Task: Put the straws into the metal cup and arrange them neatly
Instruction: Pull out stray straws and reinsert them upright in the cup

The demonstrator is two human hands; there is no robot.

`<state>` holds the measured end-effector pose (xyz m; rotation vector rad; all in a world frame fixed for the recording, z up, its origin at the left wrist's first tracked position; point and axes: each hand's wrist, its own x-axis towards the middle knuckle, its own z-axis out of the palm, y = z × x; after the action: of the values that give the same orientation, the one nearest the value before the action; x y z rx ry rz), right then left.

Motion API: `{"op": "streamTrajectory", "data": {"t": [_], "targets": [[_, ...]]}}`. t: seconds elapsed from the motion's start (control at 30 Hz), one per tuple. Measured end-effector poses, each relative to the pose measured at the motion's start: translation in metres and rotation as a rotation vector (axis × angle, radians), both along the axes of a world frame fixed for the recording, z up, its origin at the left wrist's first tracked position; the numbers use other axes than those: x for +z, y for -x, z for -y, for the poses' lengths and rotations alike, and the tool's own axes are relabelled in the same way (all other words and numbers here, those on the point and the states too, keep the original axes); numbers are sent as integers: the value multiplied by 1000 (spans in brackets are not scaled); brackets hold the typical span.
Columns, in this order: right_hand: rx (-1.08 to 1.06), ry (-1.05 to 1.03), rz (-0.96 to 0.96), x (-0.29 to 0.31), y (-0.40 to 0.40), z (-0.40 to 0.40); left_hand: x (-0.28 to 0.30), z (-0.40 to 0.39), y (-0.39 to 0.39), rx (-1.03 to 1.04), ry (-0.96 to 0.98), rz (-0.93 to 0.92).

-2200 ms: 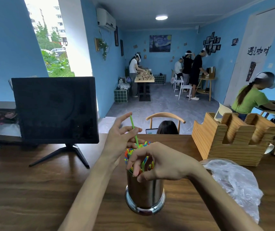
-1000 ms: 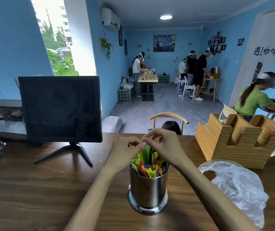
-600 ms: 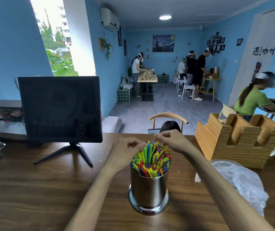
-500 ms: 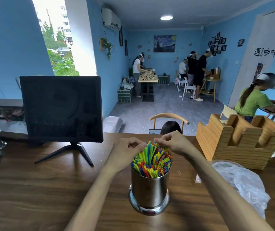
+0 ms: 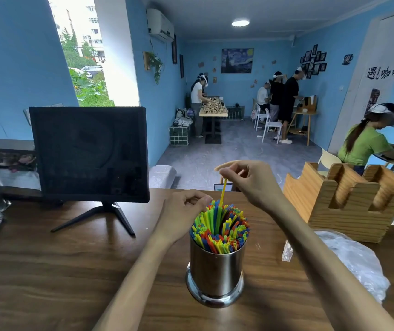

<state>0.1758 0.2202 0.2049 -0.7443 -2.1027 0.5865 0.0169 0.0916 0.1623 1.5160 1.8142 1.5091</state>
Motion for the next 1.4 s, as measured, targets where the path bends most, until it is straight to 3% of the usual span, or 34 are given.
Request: {"op": "streamTrajectory", "data": {"t": [0.17, 0.33, 0.4, 0.6, 0.73, 0.87, 1.0, 1.07, 1.2, 1.4], "targets": [[85, -93, -264, 36, 0, 47, 13, 0, -9, -126, 88, 222], [364, 87, -350, 44, -1, 79, 24, -6, -11, -266, 101, 664], [471, 138, -327, 43, -4, 86, 29, -10, -10, -264, 72, 754], [610, 282, 112, 19, -12, 73, 54, -20, 1, -180, -87, 730], [478, 234, 307, -6, -9, 53, 65, -25, 1, -170, -191, 421], [339, 123, 342, -16, -6, 43, 64, -22, -6, -231, -276, 241], [374, 171, 288, -16, -9, 40, 57, -16, -12, -251, -302, 155], [351, 284, 156, -17, -11, 30, 50, -12, -14, -250, -312, 181], [33, 393, -12, -28, -13, -3, 37, -5, -16, -218, -362, 304], [-107, 383, 173, -46, -9, -14, 45, -2, -12, -124, -574, 403]]}}
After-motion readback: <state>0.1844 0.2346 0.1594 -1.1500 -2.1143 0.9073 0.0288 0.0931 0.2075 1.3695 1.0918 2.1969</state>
